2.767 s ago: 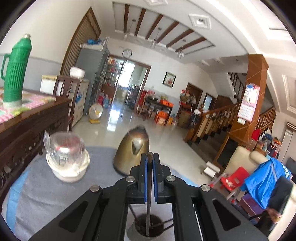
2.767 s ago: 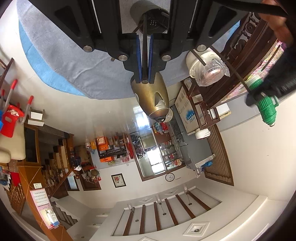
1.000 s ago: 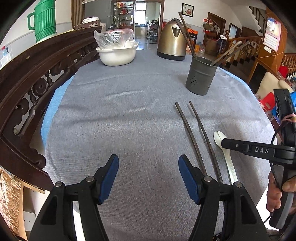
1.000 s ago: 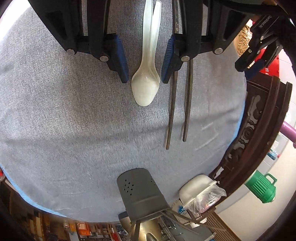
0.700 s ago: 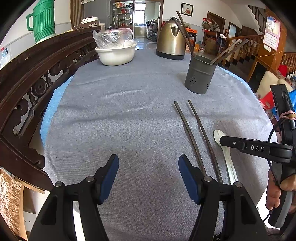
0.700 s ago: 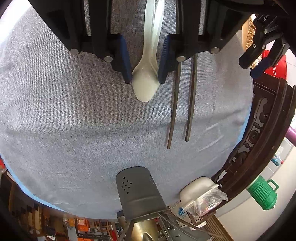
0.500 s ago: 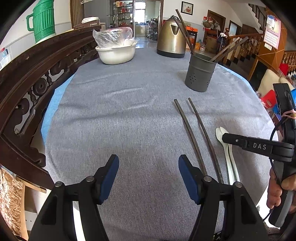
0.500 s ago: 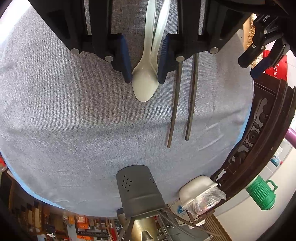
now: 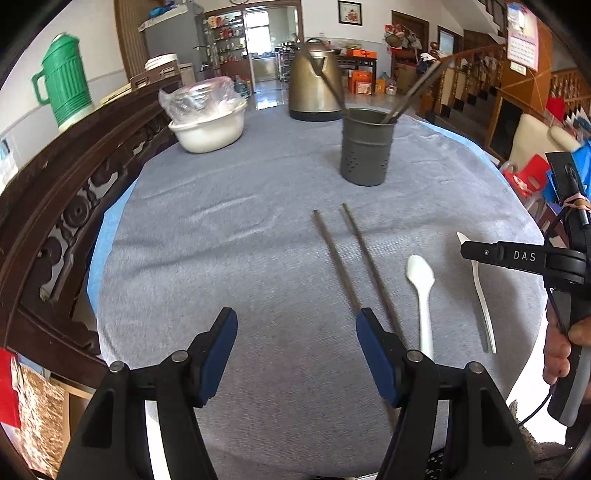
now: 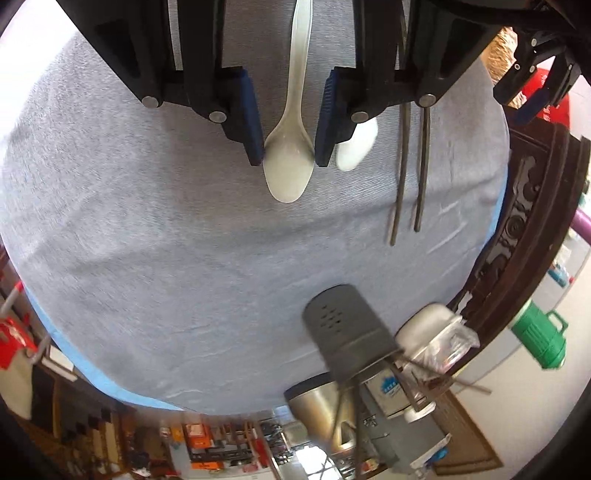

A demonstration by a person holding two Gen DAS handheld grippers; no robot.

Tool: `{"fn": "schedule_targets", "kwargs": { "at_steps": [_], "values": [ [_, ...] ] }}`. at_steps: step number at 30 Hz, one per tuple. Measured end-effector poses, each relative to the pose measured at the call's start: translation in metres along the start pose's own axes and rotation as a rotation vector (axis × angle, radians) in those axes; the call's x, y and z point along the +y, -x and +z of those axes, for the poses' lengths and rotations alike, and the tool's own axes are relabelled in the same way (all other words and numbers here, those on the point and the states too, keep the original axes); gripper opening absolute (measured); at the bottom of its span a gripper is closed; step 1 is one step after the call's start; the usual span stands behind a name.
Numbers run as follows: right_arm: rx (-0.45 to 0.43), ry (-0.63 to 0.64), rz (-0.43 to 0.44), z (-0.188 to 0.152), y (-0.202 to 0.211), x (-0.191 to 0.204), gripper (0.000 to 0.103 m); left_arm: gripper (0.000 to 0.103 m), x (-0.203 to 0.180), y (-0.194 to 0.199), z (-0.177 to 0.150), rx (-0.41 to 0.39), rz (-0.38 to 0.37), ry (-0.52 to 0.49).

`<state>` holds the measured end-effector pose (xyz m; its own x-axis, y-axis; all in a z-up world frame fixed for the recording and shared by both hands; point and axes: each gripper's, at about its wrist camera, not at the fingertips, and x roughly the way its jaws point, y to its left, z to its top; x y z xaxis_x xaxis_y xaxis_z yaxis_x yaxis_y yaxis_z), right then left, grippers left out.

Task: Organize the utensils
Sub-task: 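Close the right gripper on a white spoon while the left gripper grasps another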

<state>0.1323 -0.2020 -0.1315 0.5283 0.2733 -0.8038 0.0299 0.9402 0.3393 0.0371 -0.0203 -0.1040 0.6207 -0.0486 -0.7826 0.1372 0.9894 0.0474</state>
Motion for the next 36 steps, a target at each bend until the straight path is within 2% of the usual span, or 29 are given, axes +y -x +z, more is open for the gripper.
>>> {"fn": "schedule_targets", "kwargs": {
  "at_steps": [7,11,19,24,30,33,36],
  "values": [
    [-0.034,-0.061,0.019,-0.002,0.017,-0.031,0.03,0.068,-0.024,0.0,0.019,-0.001,-0.053,-0.049],
    [-0.046,-0.097,0.032,-0.006,0.024,-0.046,0.03,0.068,-0.034,-0.009,0.033,0.023,-0.132,-0.041],
    [-0.042,-0.161,0.047,-0.011,0.025,-0.068,0.03,0.068,-0.059,-0.029,0.047,0.079,-0.216,-0.098],
    [-0.022,-0.181,0.059,-0.012,0.02,-0.071,0.03,0.067,-0.089,-0.05,0.05,0.125,-0.188,-0.218],
    [-0.012,-0.185,0.059,-0.012,0.018,-0.075,0.03,0.062,-0.11,-0.077,0.053,0.19,-0.179,-0.283],
    [-0.007,-0.192,0.076,-0.013,0.019,-0.079,0.03,0.05,-0.116,-0.091,0.053,0.236,-0.17,-0.308],
    [-0.002,-0.192,0.08,-0.013,0.019,-0.081,0.03,0.043,-0.113,-0.108,0.052,0.296,-0.172,-0.289]
  ]
}}
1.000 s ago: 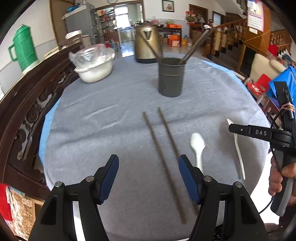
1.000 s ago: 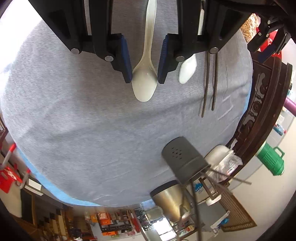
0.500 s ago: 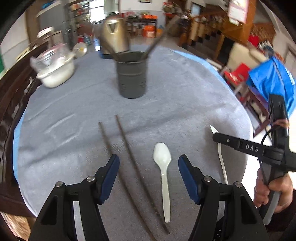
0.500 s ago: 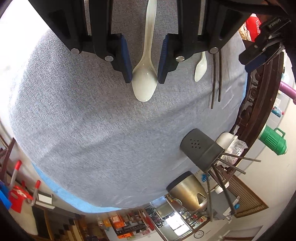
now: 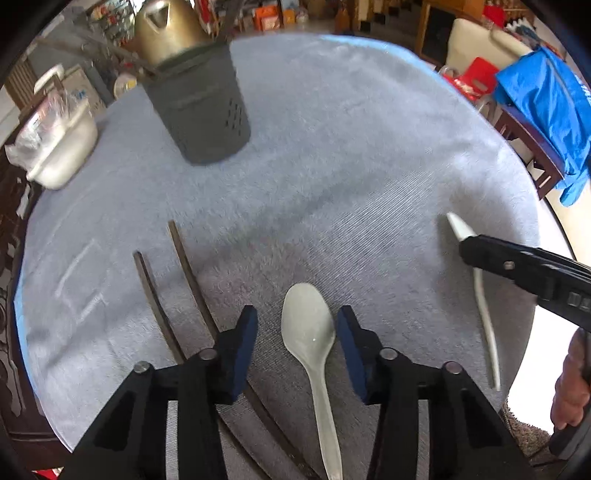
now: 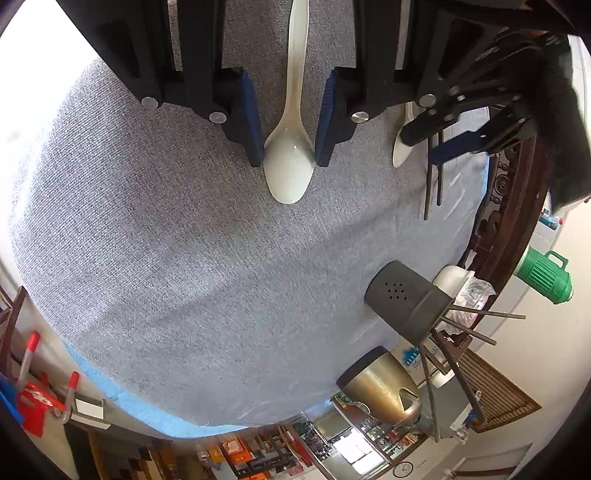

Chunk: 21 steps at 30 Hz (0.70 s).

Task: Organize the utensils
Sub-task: 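Close the right gripper on a white spoon while the left gripper grasps another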

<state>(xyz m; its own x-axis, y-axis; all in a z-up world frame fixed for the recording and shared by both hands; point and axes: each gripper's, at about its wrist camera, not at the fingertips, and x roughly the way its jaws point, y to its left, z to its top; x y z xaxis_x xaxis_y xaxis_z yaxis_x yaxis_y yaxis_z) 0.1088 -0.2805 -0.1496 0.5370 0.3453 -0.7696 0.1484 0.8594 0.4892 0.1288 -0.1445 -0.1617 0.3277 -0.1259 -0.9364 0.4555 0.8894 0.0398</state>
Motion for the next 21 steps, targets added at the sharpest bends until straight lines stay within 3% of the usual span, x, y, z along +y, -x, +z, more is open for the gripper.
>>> {"fn": "schedule_targets", "kwargs": {
  "at_steps": [5,8,13,21],
  "values": [
    [0.005,0.002,0.001,0.0,0.0,-0.001,0.031,0.04,0.008,-0.002,-0.001,-0.001,-0.053,0.028],
    [0.011,0.008,-0.012,0.001,-0.001,0.002,0.031,0.032,0.012,-0.003,0.0,-0.014,-0.066,0.036],
    [0.039,0.02,-0.038,0.005,-0.004,0.007,0.032,0.032,0.022,-0.001,0.002,-0.024,-0.111,0.068],
    [0.062,0.132,-0.207,0.018,-0.016,0.027,0.035,0.036,0.015,-0.002,0.007,-0.029,-0.098,0.038]
  ]
}}
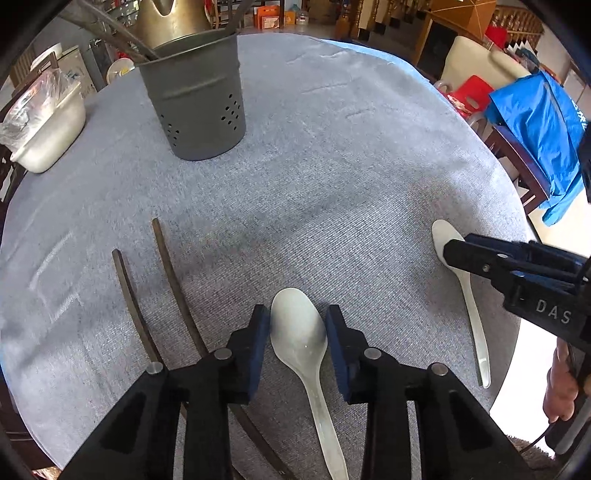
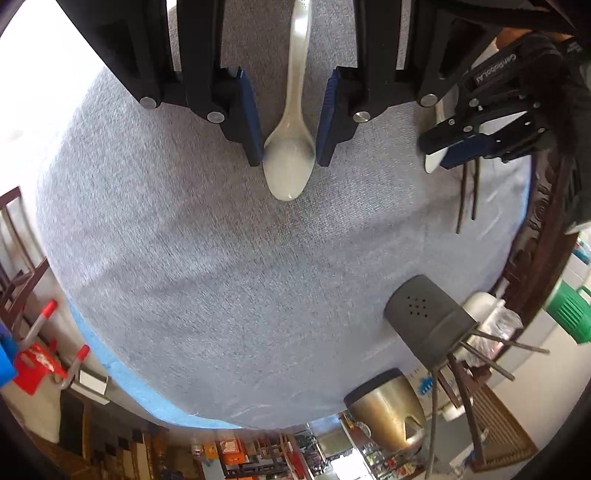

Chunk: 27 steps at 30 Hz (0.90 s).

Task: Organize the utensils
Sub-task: 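Close the right gripper on a white spoon while the left gripper grasps another, then lift both held spoons and carry them over the gray cup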

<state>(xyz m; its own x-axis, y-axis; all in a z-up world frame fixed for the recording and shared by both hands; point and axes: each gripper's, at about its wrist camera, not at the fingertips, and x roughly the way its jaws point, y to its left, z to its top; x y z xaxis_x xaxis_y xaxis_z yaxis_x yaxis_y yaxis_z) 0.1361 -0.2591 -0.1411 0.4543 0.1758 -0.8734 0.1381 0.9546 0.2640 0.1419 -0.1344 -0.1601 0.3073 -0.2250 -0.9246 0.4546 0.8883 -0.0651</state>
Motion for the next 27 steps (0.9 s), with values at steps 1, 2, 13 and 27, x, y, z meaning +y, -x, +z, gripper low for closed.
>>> {"fn": "schedule_targets", "kwargs": {
  "at_steps": [1,2,13,27],
  "values": [
    [0.007,0.015,-0.014,0.002,-0.002,0.002,0.036,0.038,-0.001,-0.001,0.001,-0.001,0.0,-0.007],
    [0.014,0.026,-0.024,0.005,-0.003,0.004,0.038,0.039,-0.002,-0.001,0.001,-0.002,0.002,-0.014],
    [0.013,0.13,-0.144,0.016,-0.013,0.017,0.03,0.032,0.006,0.0,0.0,-0.038,-0.022,-0.006],
    [-0.194,0.036,0.103,0.054,0.054,0.021,0.027,0.032,0.054,0.102,0.009,-0.345,0.004,0.135]
  ]
}}
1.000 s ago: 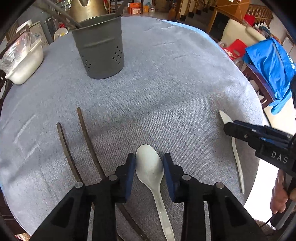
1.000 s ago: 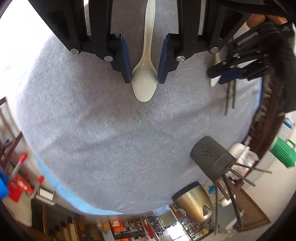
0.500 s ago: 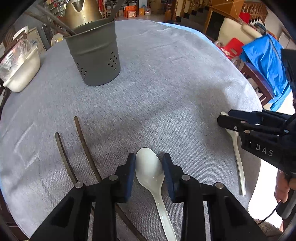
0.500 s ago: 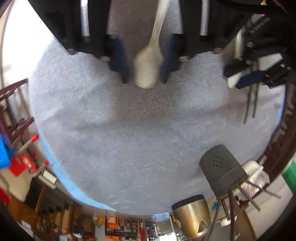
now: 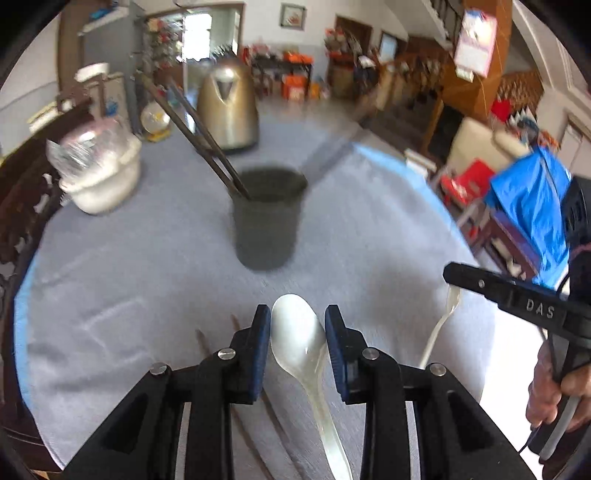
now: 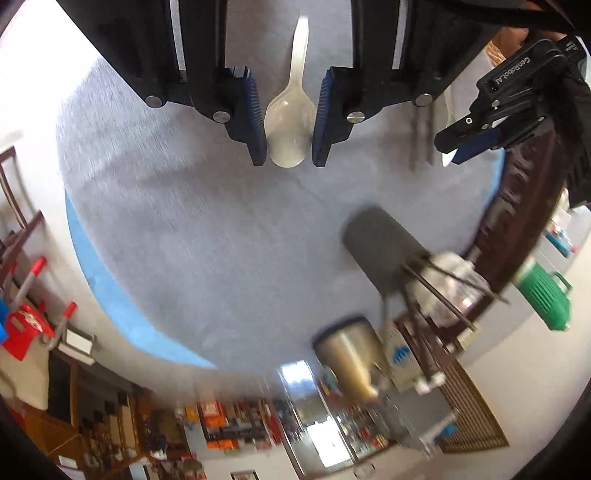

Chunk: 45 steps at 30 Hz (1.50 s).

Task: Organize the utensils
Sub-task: 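Lift both held spoons and carry them over the gray cup, then open both grippers to drop the spoons into the cup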

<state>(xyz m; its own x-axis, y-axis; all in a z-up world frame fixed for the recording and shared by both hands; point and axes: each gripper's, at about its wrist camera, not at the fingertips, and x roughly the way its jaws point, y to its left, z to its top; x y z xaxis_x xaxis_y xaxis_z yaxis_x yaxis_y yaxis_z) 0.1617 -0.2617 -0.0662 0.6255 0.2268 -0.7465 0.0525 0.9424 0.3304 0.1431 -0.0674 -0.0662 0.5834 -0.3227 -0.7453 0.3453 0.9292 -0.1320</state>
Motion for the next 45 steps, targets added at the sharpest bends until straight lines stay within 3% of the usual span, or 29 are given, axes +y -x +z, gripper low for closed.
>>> {"fn": "schedule_targets", "kwargs": {
  "at_steps": [9,13,18,25,33,42,45],
  "values": [
    [-0.21,0.03,0.095,0.039,0.028,0.055,0.026,0.032,0.033,0.036,0.061,-0.234,0.071,0.094],
    [-0.325,0.071,0.1,0.059,0.042,0.079,0.026,0.032,0.045,0.05,0.092,-0.36,0.093,0.126],
    [-0.419,0.113,0.096,0.088,0.051,0.105,0.026,0.032,0.055,0.04,0.127,-0.454,0.11,0.173],
    [-0.485,0.152,0.057,0.121,0.036,0.134,0.026,0.032,0.059,0.004,0.147,-0.5,0.2,0.231],
    [-0.426,0.172,0.024,0.121,-0.004,0.136,0.026,0.032,0.048,-0.039,0.148,-0.484,0.255,0.201],
    [-0.387,0.144,0.076,0.123,-0.003,0.114,0.027,0.033,0.047,-0.039,0.144,-0.463,0.254,0.191],
    [-0.376,0.13,0.091,0.124,-0.003,0.113,0.027,0.042,0.047,-0.031,0.143,-0.471,0.249,0.184]
  ]
}}
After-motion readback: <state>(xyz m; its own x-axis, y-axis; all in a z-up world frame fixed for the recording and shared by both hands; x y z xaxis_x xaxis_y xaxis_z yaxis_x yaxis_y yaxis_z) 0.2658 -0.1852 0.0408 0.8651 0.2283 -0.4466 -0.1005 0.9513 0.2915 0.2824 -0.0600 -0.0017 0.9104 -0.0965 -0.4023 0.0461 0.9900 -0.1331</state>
